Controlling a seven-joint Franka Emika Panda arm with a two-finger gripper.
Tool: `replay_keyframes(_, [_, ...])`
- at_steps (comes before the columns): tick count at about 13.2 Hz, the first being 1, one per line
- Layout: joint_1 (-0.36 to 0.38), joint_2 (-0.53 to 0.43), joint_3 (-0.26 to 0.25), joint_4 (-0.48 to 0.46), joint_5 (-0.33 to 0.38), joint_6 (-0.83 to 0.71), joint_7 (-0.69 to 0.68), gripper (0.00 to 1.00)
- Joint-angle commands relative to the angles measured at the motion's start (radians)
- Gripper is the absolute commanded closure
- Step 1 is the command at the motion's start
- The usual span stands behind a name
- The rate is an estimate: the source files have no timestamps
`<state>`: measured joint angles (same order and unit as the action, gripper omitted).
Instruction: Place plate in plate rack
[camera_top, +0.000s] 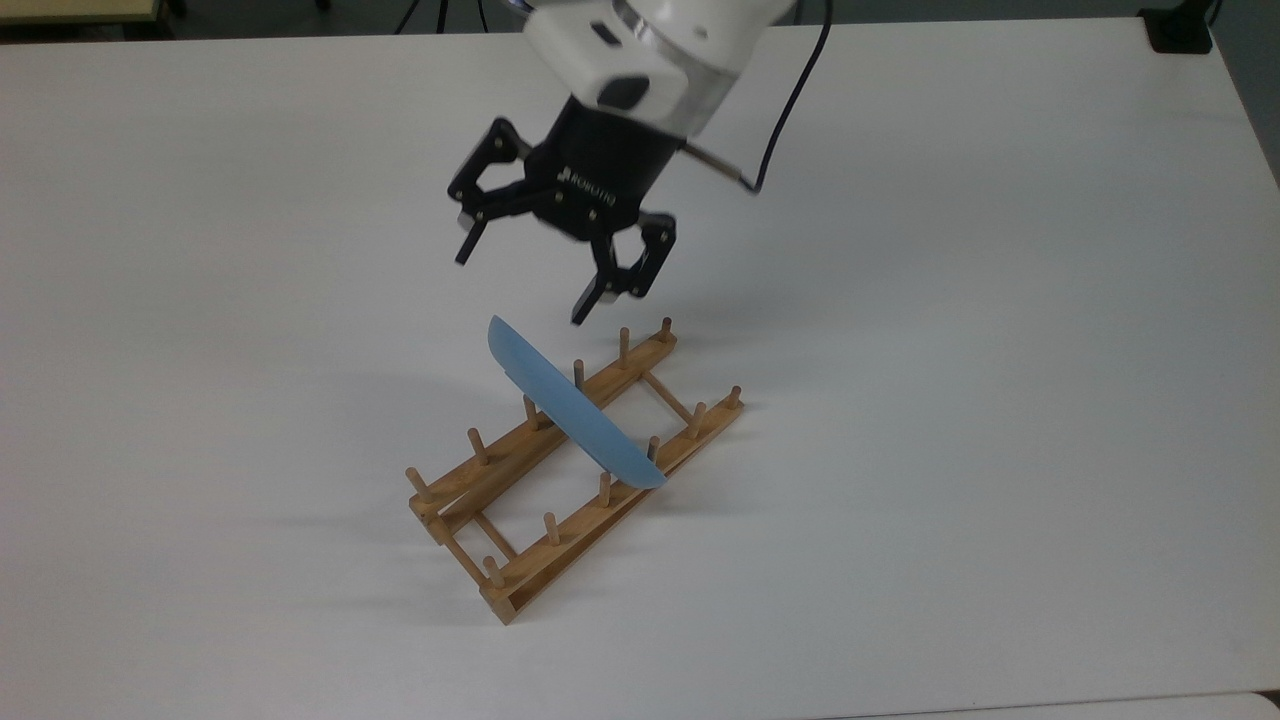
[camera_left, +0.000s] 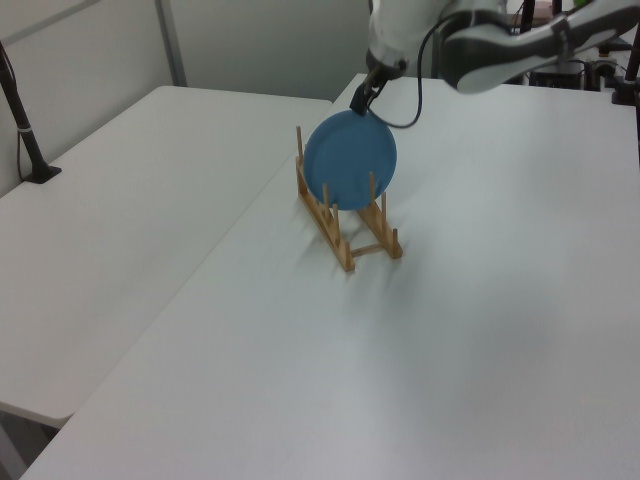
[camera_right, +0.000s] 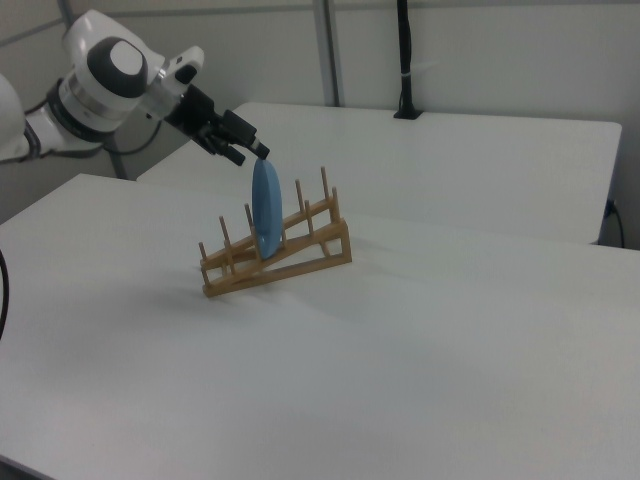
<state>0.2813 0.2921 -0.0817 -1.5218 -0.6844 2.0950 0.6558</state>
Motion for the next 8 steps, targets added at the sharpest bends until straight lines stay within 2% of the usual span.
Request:
replay_keyframes(1, [-0.002,-0.092,-0.013,-0.029,0.194,-0.012,-0.077,0.0])
replay_keyframes(2, [-0.019,-0.108,-0.015,-0.029,0.288,-0.065,-0.146,0.0])
replay_keyframes(5, [-0.08,-0.165,-0.015,-0.037,0.506,-0.189,-0.359,0.0])
replay_keyframes(7, [-0.167,-0.227,-0.016,-0.05,0.676,-0.368,-0.596,0.0])
replay_keyframes(8, [-0.192,-0.252,-0.015,-0.064,0.695,-0.416,-0.637,0.0])
